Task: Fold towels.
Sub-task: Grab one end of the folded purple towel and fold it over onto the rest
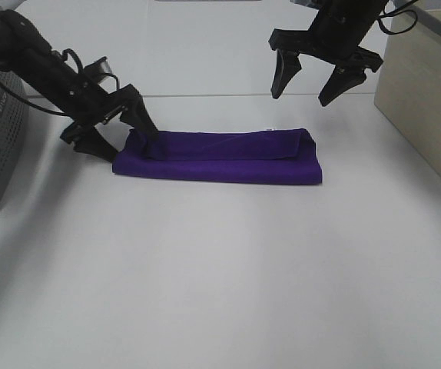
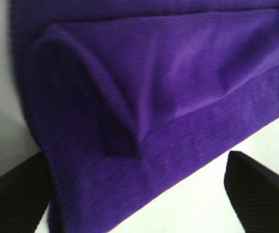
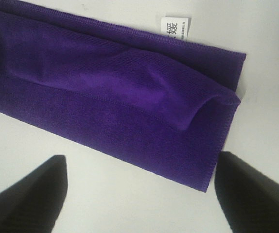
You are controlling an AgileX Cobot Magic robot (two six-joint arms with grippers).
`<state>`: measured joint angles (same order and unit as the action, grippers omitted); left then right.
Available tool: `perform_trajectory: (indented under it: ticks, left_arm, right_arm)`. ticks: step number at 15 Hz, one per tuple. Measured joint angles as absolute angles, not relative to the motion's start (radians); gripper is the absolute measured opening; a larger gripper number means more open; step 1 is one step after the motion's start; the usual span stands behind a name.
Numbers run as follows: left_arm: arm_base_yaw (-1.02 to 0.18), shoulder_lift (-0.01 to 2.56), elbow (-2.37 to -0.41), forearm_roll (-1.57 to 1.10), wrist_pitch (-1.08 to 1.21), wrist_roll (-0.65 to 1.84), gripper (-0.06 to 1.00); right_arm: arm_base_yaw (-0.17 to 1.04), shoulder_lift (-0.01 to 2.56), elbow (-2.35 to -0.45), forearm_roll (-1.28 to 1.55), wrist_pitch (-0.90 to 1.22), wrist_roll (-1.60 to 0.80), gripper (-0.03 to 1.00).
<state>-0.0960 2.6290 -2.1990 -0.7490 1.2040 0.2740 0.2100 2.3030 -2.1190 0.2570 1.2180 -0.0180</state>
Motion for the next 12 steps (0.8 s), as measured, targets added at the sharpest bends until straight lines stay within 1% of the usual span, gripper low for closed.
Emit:
perform_trajectory:
  ticks: [2, 3, 4, 5, 7, 9, 10, 12]
  left_arm:
    - [-0.152, 2.679, -2.273, -0.789, 1.219, 0.254, 0.86]
    - [-0.172, 2.700, -2.308, -0.793, 1.224, 0.236, 0.84]
    - [-0.184, 2.713, -2.330, -0.791, 1.225, 0.218, 0.79]
    - [-0.186, 2.719, -2.340, -0.774, 1.225, 0.207, 0.69]
    - [-0.186, 2.730, -2.360, -0.719, 1.225, 0.198, 0.44]
    - [-0.186, 2.738, -2.384, -0.655, 1.224, 0.199, 0.11]
    - [-0.187, 2.739, -2.395, -0.639, 1.228, 0.202, 0.05]
    - [-0.188, 2.736, -2.409, -0.612, 1.227, 0.209, 0.04]
  right_arm:
    - [0.210, 2.303, -2.119, 0.259, 1.218, -0.018, 0.81]
    - [0.210, 2.303, -2.119, 0.259, 1.218, -0.018, 0.81]
    - [0.210, 2.303, -2.119, 0.259, 1.218, -0.018, 0.81]
    - [0.210, 2.303, -2.119, 0.259, 1.218, -0.018, 0.81]
    - [0.210, 2.303, -2.119, 0.259, 1.218, -0.018, 0.81]
    - [0.210, 2.303, -2.119, 0.259, 1.218, -0.018, 0.81]
    - [0.210, 2.303, -2.119, 0.262, 1.218, -0.018, 0.81]
    - [0.210, 2.301, -2.119, 0.277, 1.218, -0.018, 0.81]
